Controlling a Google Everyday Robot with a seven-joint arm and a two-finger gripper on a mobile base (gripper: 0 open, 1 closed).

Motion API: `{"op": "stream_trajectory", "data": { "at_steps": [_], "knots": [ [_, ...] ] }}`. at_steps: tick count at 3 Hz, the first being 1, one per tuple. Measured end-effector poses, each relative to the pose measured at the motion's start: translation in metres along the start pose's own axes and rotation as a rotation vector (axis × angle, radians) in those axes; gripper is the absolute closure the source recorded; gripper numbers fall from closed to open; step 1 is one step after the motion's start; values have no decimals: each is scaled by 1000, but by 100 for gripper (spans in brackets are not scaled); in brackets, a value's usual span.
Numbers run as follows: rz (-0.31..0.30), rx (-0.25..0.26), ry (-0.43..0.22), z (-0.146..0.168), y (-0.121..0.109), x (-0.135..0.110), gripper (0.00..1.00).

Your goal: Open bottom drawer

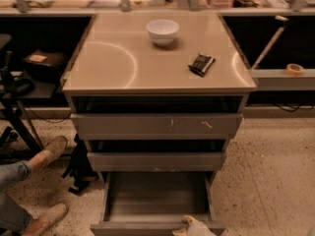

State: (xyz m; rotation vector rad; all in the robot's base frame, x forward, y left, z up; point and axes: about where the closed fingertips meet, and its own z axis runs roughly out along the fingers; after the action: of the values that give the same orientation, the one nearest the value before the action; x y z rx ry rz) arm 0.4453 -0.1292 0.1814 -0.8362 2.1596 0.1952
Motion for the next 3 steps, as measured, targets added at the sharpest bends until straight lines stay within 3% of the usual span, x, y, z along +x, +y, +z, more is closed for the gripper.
{"op": "stream_trajectory", "data": {
  "at_steps": [3],
  "knots": [
    [10, 8, -13, -19, 14, 3, 100]
  ]
}}
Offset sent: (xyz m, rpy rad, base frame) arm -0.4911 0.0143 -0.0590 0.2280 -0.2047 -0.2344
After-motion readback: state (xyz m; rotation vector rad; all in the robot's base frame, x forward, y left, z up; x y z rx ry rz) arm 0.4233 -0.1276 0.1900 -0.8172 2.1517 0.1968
